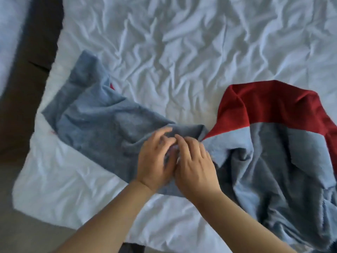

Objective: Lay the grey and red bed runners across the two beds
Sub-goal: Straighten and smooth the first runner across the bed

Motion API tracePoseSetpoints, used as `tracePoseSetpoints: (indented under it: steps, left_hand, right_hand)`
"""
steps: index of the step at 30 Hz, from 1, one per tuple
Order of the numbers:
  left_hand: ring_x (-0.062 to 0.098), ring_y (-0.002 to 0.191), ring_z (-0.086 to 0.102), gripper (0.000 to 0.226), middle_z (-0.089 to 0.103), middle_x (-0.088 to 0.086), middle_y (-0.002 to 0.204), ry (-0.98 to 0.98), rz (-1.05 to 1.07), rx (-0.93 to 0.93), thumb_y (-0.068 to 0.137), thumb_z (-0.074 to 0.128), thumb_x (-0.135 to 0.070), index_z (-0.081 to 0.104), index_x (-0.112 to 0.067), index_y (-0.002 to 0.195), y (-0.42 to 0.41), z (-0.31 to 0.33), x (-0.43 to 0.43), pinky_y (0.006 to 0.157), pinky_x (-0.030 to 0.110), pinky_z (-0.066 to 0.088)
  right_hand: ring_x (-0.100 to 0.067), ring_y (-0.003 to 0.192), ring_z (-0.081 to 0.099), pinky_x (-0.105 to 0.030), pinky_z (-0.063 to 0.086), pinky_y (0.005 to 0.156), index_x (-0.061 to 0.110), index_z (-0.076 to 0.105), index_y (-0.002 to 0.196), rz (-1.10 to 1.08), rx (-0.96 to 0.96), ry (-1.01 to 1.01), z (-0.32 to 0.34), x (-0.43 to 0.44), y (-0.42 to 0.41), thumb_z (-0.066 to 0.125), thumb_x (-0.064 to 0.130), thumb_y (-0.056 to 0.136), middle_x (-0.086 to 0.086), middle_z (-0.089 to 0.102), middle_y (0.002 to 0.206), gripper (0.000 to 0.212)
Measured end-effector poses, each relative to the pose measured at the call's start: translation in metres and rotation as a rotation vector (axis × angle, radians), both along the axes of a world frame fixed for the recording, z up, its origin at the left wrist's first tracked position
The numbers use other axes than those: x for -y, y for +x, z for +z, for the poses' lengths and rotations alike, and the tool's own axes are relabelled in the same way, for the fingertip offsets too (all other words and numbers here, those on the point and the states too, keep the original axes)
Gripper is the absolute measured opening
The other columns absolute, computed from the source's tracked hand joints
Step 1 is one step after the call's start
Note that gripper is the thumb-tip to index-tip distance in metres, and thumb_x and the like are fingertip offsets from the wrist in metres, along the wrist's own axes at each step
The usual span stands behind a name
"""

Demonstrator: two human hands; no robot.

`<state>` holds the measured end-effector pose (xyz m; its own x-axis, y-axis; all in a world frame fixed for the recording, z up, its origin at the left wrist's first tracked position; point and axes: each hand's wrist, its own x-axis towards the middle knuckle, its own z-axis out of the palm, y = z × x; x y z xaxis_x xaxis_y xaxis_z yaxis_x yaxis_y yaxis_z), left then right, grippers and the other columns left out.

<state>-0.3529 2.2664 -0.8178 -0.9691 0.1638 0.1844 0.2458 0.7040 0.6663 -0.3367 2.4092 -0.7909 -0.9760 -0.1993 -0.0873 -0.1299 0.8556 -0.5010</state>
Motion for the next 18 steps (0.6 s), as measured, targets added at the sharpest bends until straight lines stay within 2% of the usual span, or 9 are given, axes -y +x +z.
tracePoseSetpoints:
  steps: [2,4,6,7,9,11,12,14,18]
  left_hand:
    - [0.027,0.126,0.058,0.036,0.056,0.011,0.144,-0.149,0.042,-0.013,0.093,0.062,-0.03,0.063,-0.019,0.128,-0.047,0.0,0.046,0.101,0.048,0.048]
    - [0.032,0.142,0.046,0.061,0.044,0.01,0.158,-0.402,0.021,0.119,0.091,0.064,-0.047,0.053,-0.023,0.146,-0.085,-0.007,0.091,0.111,0.053,0.04]
    - [0.03,0.154,0.025,0.076,0.029,0.001,0.167,-0.671,-0.032,0.291,0.089,0.057,-0.066,0.037,-0.035,0.156,-0.102,-0.021,0.131,0.118,0.057,0.024]
    - [0.028,0.155,0.021,0.076,0.03,-0.002,0.166,-0.75,-0.064,0.327,0.089,0.053,-0.069,0.034,-0.038,0.157,-0.104,-0.029,0.147,0.12,0.058,0.02]
    - [0.028,0.145,0.039,0.065,0.05,0.001,0.151,-0.781,-0.132,0.289,0.093,0.059,-0.058,0.047,-0.034,0.151,-0.104,-0.039,0.171,0.113,0.055,0.029]
    - [0.034,0.111,0.063,0.046,0.068,0.007,0.118,-0.701,-0.179,0.151,0.09,0.073,-0.028,0.066,-0.024,0.135,-0.103,-0.042,0.183,0.09,0.048,0.045]
    - [0.034,0.094,0.066,0.044,0.07,0.007,0.104,-0.653,-0.181,0.101,0.085,0.077,-0.015,0.072,-0.021,0.128,-0.099,-0.044,0.19,0.078,0.044,0.048]
    - [0.033,0.077,0.065,0.047,0.069,0.005,0.091,-0.577,-0.179,0.044,0.078,0.076,-0.001,0.076,-0.02,0.121,-0.088,-0.044,0.202,0.066,0.039,0.047]
    - [0.031,0.071,0.062,0.052,0.066,0.005,0.089,-0.463,-0.14,0.037,0.076,0.06,0.006,0.076,-0.015,0.121,-0.01,-0.04,0.259,0.058,0.039,0.051]
  right_hand:
    - [-0.031,0.125,0.05,-0.041,0.042,0.104,0.006,0.04,0.151,0.017,0.008,-0.004,-0.002,0.042,-0.037,0.049,0.023,0.088,-0.013,0.051,0.142,0.066]
    - [-0.033,0.144,0.032,-0.042,0.024,0.121,0.008,0.023,0.159,0.086,0.103,0.052,-0.012,0.075,-0.06,0.053,0.027,0.089,-0.013,0.035,0.157,0.078]
    - [-0.034,0.152,0.017,-0.044,0.008,0.126,0.012,0.009,0.162,0.165,0.201,0.142,-0.026,0.101,-0.069,0.054,0.037,0.092,-0.012,0.026,0.163,0.087]
    - [-0.034,0.152,0.018,-0.045,0.007,0.126,0.013,0.007,0.162,0.198,0.219,0.187,-0.033,0.111,-0.069,0.054,0.041,0.094,-0.012,0.029,0.161,0.088]
    - [-0.032,0.141,0.037,-0.045,0.018,0.124,0.014,0.009,0.162,0.224,0.209,0.233,-0.042,0.131,-0.066,0.054,0.042,0.095,-0.009,0.047,0.146,0.085]
    - [-0.028,0.123,0.05,-0.04,0.037,0.109,0.017,0.015,0.162,0.202,0.227,0.212,-0.049,0.144,-0.06,0.052,0.037,0.099,-0.004,0.058,0.13,0.076]
    - [-0.027,0.119,0.052,-0.039,0.041,0.101,0.019,0.016,0.161,0.191,0.25,0.196,-0.051,0.151,-0.055,0.049,0.034,0.101,-0.003,0.061,0.127,0.07]
    - [-0.029,0.111,0.056,-0.04,0.045,0.094,0.019,0.024,0.159,0.196,0.294,0.186,-0.051,0.159,-0.044,0.049,0.03,0.102,-0.006,0.063,0.12,0.063]
    - [-0.031,0.076,0.062,-0.041,0.057,0.071,0.011,0.061,0.136,0.36,0.215,0.052,-0.038,0.19,0.009,0.076,0.004,0.072,-0.008,0.064,0.089,0.066]
